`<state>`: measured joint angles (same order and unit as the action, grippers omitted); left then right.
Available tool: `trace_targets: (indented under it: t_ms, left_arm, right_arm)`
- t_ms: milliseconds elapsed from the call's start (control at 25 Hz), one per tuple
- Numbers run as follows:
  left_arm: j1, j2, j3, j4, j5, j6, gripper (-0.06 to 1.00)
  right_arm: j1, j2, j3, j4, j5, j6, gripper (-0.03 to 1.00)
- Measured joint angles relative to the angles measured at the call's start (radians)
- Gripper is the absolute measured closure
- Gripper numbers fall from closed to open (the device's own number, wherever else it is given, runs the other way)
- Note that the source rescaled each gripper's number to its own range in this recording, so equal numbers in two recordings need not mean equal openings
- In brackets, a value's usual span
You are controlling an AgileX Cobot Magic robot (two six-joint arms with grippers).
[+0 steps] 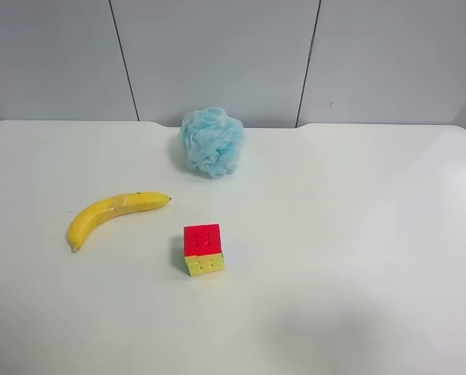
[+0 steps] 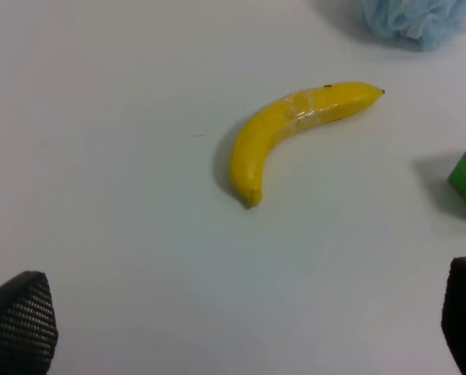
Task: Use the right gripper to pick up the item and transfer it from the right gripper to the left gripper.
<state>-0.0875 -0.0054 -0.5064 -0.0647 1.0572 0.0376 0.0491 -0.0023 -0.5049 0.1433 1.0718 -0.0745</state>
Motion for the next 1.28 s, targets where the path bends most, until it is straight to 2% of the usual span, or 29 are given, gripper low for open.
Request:
trace_targets:
  t_ms: [240, 1280]
  left_arm:
    - [0.000, 0.000, 0.000, 0.001, 0.000, 0.000, -0.06]
    - [0.000, 0.000, 0.000, 0.002, 0.000, 0.000, -0.06]
  right_arm:
    - [-0.039, 0.000, 0.000, 0.000, 0.000, 0.000, -0.03]
    - [-0.039, 0.000, 0.000, 0.000, 0.000, 0.000, -0.03]
